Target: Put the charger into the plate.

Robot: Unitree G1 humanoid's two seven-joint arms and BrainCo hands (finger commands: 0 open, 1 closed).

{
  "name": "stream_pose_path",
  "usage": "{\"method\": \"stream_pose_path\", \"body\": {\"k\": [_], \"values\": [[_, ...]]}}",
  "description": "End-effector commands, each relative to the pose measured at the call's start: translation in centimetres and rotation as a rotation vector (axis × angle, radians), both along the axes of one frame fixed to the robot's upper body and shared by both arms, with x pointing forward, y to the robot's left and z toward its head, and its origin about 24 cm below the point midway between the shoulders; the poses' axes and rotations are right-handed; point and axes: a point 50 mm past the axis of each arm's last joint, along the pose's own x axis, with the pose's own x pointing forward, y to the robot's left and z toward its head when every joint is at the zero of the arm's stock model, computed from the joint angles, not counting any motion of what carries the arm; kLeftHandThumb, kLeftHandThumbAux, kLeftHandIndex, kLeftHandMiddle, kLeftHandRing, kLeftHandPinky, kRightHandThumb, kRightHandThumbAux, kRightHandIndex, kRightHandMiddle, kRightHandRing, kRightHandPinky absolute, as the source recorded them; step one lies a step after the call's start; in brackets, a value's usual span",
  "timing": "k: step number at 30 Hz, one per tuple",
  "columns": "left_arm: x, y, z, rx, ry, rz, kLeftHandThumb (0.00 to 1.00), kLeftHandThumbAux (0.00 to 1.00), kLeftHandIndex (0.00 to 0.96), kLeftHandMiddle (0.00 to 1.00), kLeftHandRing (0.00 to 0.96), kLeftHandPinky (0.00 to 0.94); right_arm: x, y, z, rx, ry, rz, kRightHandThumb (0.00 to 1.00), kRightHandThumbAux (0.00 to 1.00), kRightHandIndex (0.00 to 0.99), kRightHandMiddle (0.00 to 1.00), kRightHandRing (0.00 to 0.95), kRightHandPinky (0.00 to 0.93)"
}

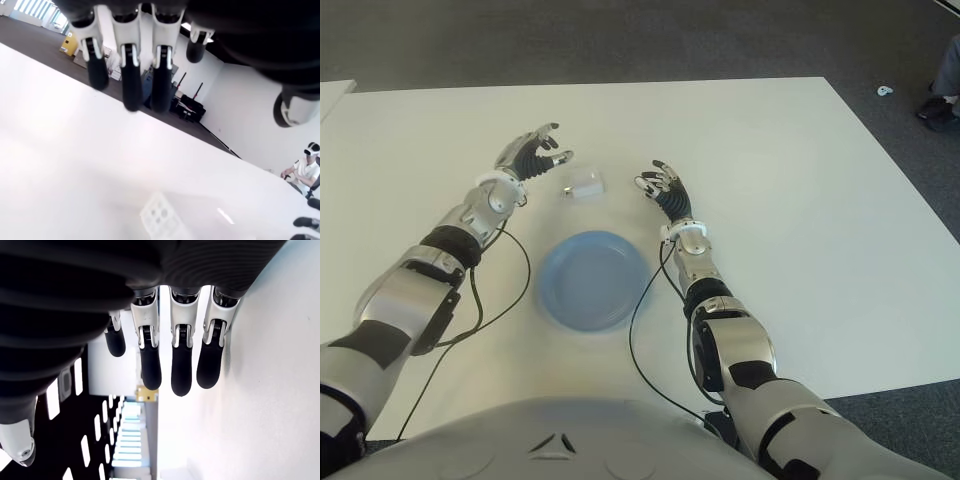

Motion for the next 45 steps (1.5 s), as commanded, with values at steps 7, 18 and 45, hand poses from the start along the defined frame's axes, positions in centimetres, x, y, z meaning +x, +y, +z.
{"method": "stream_pose_path", "body": {"k": [7, 18, 45], "values": [[-0.8, -2.3, -1.7, 0.122, -0.045, -0.082, 0.283, 0.307, 0.0, 0.0, 0.0, 0.0, -2.8, -0.6, -4.1, -0.014, 0.214, -0.009, 0.088, 0.568, 0.132, 0.304, 0.316, 0.321], [-1.7, -3.6, -3.5, 0.352, -0.048, -0.167, 0.209, 0.269, 0.0, 0.0, 0.0, 0.0, -2.8, -0.7, -4.1, -0.017, 0.212, -0.018, 0.102, 0.571, 0.139, 0.314, 0.328, 0.333], [-3.0, -3.8, -6.0, 0.469, 0.117, -0.241, 0.091, 0.285, 0.0, 0.0, 0.0, 0.0, -3.2, -1.0, -4.2, -0.013, 0.203, -0.028, 0.102, 0.567, 0.135, 0.305, 0.32, 0.327]]}}
